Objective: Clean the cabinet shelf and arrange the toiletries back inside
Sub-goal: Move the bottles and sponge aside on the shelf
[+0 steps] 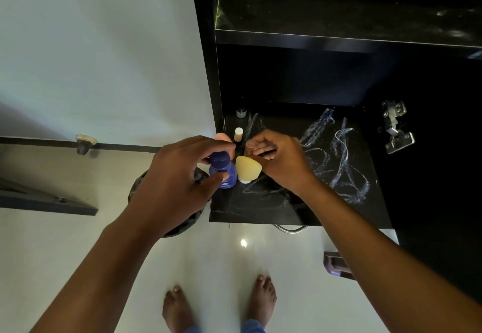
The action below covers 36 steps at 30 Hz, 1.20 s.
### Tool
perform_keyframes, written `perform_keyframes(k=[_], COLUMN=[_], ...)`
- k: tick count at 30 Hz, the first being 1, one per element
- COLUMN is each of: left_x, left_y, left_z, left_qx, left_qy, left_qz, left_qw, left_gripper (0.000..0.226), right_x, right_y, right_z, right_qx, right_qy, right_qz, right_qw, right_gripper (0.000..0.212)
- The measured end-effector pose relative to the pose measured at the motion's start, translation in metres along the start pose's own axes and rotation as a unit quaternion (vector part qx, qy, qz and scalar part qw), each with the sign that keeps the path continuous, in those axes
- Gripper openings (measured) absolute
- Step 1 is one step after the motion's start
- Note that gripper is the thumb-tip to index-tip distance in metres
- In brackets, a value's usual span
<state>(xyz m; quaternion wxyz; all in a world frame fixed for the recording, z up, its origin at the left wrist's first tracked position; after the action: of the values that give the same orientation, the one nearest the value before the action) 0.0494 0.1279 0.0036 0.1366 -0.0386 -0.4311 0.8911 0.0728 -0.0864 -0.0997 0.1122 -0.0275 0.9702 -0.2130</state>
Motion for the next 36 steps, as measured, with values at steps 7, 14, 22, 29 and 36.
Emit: perform_keyframes(k=[7,14,22,29,36], left_x=[-0.003,-0.002,-0.001,0.001,0.005], left_y=[0.001,0.002,0.003,0.005,-0.001], left_z=[0.002,0.000,-0.001,-0.005,-0.006], left_qx=[-0.003,0.004,0.028,0.051,0.090], left_qy=[-0.016,-0.024,-0.035,-0.055,-0.064], left_qz=[-0.014,-0.013,-0.028,-0.030,-0.023], left_qw=[1.000,1.000,0.999,0.997,0.994], left_gripper=[0.048,0.049,0.051,0.058,0.068], right_x=[0.000,0.000,-0.003,-0.035,-0.084], right_y=[0.000,-0.002,-0.012,-0.027,-0.011], right_z=[0.003,0.005,0.014,0.011,0.016], right_qx=[0.012,-0.005,0.005,0.040,0.055], right_qy=[0.006,0.020,0.027,0.016,0.050], right_qz=[-0.004,-0.014,-0.016,0.064,-0.013], right_qw=[1.000,1.000,0.999,0.997,0.997], right_gripper=[0.019,0.025,0.038,0.028,0.054])
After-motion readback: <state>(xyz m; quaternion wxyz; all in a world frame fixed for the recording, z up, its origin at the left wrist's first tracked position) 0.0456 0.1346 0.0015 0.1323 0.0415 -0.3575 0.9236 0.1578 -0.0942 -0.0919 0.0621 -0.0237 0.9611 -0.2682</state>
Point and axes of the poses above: each hand's wrist, its own x-axis away from the middle knuckle, its own y-axis out of the palm, z = x × y, the point moved 4 cm from there along -x, towards the middle knuckle, and after that the axes turned 15 degrees about -y, right-handed, at the moved point
